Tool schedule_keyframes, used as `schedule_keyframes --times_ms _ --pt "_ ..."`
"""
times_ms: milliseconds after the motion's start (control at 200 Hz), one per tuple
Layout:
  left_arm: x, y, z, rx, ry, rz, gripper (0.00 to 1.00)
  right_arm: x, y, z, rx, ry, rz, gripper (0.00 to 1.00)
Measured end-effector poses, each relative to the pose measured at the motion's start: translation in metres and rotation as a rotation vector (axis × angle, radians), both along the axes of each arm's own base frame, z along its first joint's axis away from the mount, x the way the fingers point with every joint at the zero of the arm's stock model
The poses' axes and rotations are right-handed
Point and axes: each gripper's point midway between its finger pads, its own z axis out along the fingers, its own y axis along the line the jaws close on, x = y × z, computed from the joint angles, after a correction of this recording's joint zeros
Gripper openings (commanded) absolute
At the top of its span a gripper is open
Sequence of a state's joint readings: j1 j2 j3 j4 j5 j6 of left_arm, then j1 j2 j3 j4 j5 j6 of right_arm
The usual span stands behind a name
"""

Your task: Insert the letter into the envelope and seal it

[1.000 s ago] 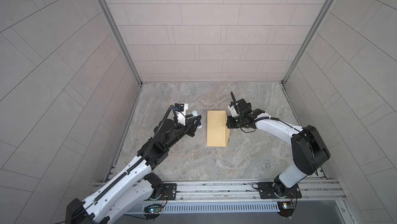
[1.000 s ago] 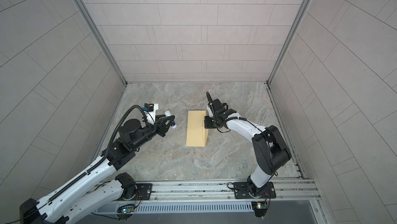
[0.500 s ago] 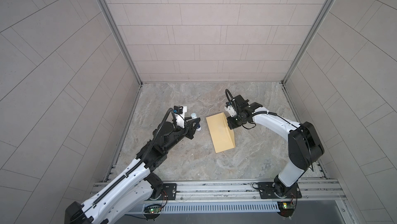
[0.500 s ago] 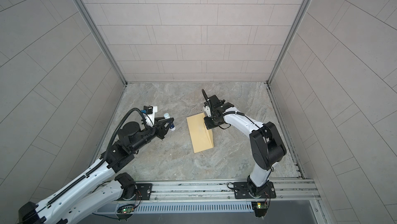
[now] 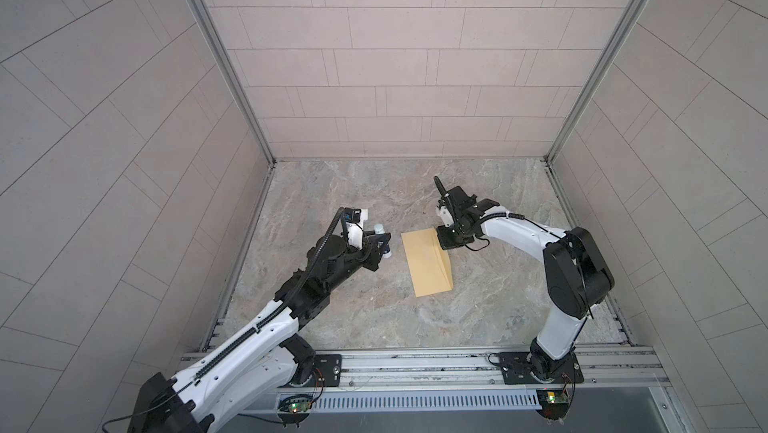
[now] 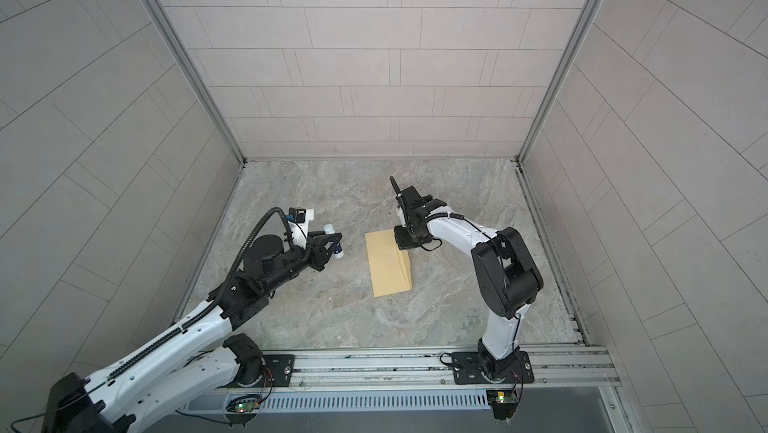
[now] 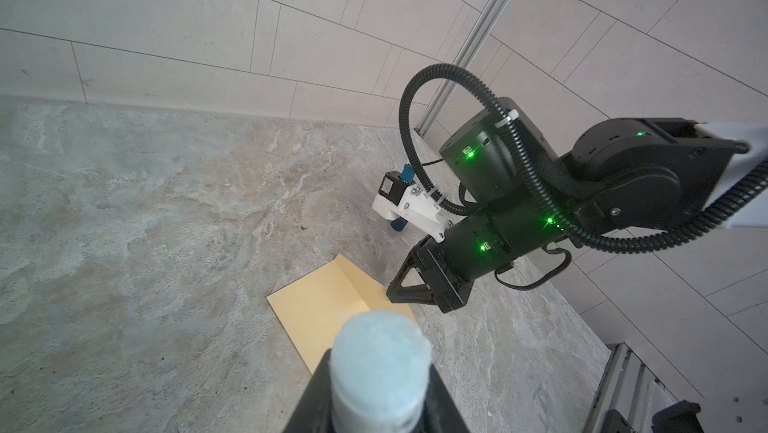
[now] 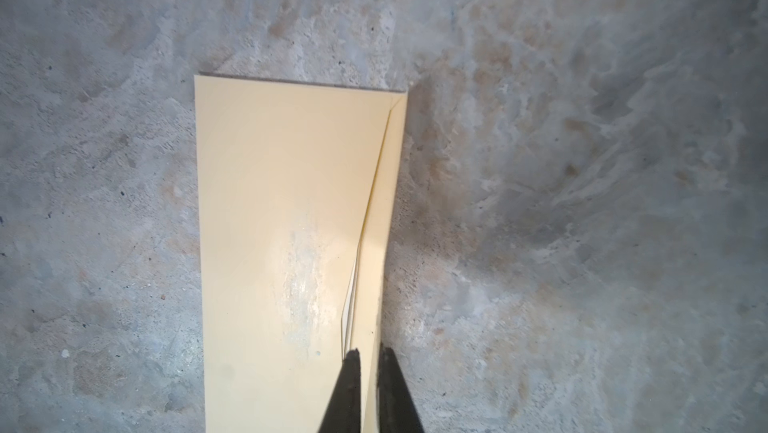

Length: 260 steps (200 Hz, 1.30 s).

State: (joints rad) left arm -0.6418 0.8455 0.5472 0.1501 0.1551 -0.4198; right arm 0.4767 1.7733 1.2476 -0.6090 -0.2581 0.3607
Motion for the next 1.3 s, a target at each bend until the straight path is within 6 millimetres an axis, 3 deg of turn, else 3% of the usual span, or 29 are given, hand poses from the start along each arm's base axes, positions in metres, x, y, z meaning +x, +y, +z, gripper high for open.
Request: schedule_keyframes --times_ms 225,290,375,580,680,826,946,1091,1301 --pt "0.003 -0.004 -0.007 -0.008 0.016 -0.007 0.00 -0.002 0.001 -0.003 0.054 0.003 -0.039 0.35" --pt "0.003 -0.005 -0.008 -0.010 0.018 -0.009 0.00 -0.006 -0.004 0.004 0.064 -0.015 -0.049 0.36" --pt "0.004 -0.007 -0.011 -0.010 0.023 -0.014 0.00 -0.011 -0.011 0.025 0.084 -0.074 -0.058 0.48" --pt "0.006 -0.016 -0.029 0.003 0.062 -0.030 0.00 -0.016 -0.041 0.092 0.125 -0.311 -0.124 0.99" --pt "0.008 -0.020 -0.039 0.013 0.082 -0.037 0.00 -0.021 -0.063 0.103 0.117 -0.393 -0.174 0.99" --pt "0.010 -0.027 -0.050 0.021 0.099 -0.046 0.00 -0.026 -0.092 0.097 0.139 -0.419 -0.258 0.99" --pt "0.013 -0.033 -0.062 0.027 0.121 -0.053 0.00 -0.024 -0.104 0.091 0.213 -0.419 -0.312 1.00" --pt "0.017 -0.039 -0.079 0.035 0.156 -0.059 0.00 -0.022 -0.096 0.083 0.309 -0.391 -0.310 0.98" --pt "0.021 -0.045 -0.103 0.042 0.201 -0.063 0.00 -0.016 -0.074 0.059 0.427 -0.291 -0.292 0.69"
